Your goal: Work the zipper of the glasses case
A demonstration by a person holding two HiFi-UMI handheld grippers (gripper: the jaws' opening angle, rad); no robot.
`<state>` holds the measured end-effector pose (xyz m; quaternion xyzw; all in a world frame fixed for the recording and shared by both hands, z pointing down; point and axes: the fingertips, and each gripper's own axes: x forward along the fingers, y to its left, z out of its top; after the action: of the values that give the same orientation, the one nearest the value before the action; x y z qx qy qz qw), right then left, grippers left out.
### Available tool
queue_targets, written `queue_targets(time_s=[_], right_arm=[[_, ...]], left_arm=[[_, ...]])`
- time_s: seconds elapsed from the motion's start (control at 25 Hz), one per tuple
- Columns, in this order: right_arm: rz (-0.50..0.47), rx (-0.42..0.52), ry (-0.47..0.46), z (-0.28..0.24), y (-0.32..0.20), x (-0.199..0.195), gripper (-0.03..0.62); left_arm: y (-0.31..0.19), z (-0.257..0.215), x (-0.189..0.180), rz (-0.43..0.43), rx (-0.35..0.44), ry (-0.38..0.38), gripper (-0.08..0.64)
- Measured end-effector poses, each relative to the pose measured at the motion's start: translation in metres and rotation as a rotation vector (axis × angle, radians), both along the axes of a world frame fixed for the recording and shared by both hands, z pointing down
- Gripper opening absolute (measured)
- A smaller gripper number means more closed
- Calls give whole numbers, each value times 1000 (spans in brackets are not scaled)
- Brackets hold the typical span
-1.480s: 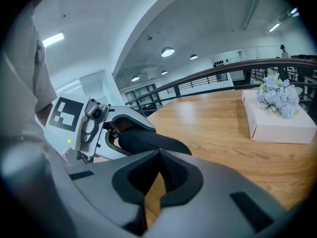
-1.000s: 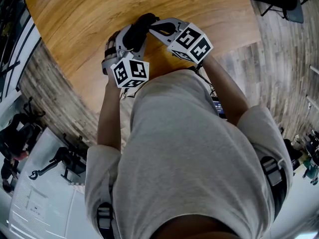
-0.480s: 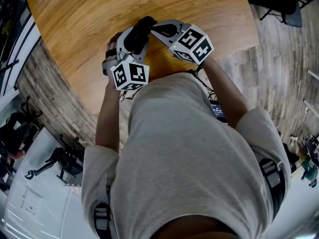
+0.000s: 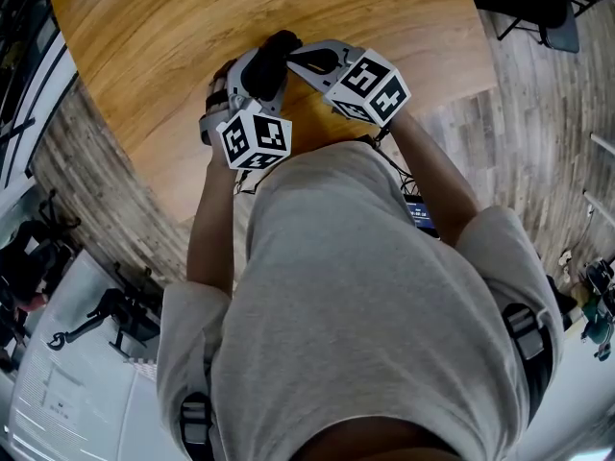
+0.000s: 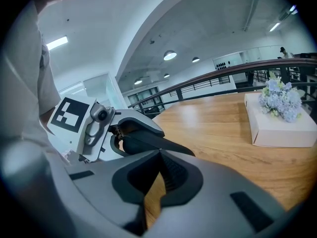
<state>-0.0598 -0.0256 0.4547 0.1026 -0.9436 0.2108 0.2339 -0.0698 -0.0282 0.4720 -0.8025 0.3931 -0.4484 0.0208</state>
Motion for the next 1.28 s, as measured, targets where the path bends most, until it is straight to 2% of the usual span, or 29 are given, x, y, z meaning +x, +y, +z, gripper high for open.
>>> queue_targets(time_s=[0.16, 0.36, 0.72, 0.96, 1.28], right_arm=[[8, 9, -9, -3, -1, 2, 25], [33, -29, -75, -14, -8, 6, 26], [58, -40, -68, -10, -18, 12, 26], [53, -56, -59, -7, -9, 9, 26], [33, -39, -74, -19, 0, 4, 26]], left_arm=[[-2, -2, 3, 7, 11, 12, 272], [-5, -15, 4, 50, 101, 33, 272], [-4, -26, 8, 70, 161, 51, 272], [0, -21, 8, 57, 97, 51, 272], [-4, -15, 5, 32, 78, 10, 272]])
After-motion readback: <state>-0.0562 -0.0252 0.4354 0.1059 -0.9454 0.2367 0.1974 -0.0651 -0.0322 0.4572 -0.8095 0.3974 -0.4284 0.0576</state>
